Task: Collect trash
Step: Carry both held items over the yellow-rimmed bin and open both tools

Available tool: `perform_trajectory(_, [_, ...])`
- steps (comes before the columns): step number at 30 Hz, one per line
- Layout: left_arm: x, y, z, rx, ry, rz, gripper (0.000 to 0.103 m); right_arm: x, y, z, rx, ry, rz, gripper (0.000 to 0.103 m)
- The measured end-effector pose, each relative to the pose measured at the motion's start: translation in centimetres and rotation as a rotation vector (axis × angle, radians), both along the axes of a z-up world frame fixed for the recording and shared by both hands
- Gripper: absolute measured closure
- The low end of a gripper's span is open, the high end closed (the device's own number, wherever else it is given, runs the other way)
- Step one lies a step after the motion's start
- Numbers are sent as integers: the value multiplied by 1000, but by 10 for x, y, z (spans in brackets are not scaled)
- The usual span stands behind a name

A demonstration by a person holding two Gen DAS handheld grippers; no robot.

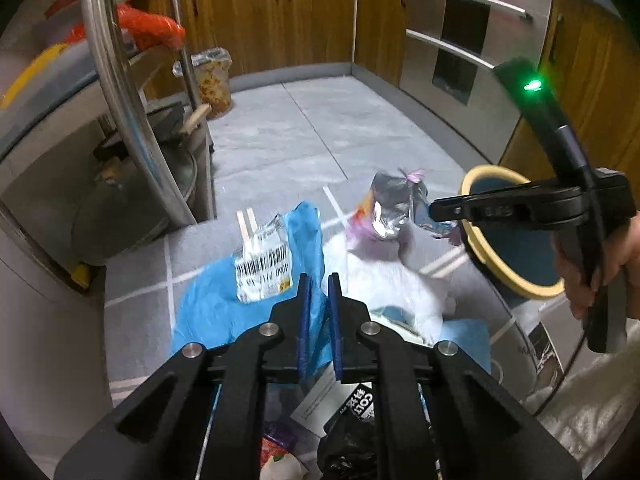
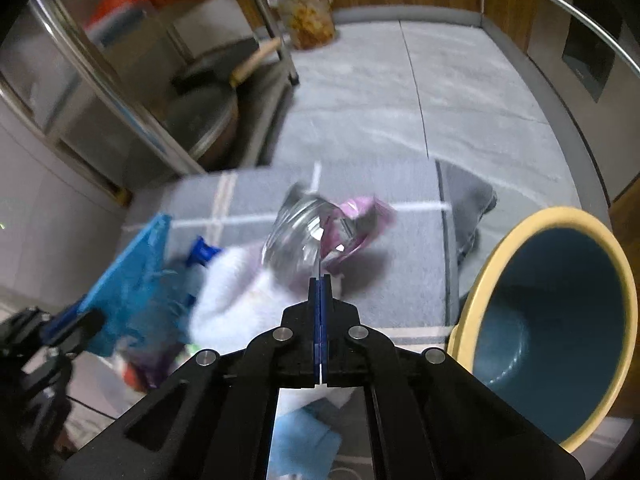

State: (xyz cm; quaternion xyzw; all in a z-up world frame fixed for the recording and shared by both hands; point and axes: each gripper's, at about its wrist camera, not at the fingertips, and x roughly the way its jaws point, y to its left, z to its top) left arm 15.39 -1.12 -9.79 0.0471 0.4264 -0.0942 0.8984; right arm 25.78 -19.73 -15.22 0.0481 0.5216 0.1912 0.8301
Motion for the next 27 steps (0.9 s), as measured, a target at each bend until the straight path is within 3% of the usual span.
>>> perform_trajectory(6, [-2,6,25,-50,-76,36,95,-24,-18,56,58,-131,-26,102])
perform_trajectory(12, [-5,-2,52,-145,-134,15,95,-49,-52,86,72,-202,-80,102])
perform_trajectory(20, [-16,-64,76,-176,-179,-149,95,-72,-111,87,54,-221,-191,102])
perform_trajectory(27, [0,-131,71,-242,-107,-303,95,-59,-170,57,85,-125,-379,102])
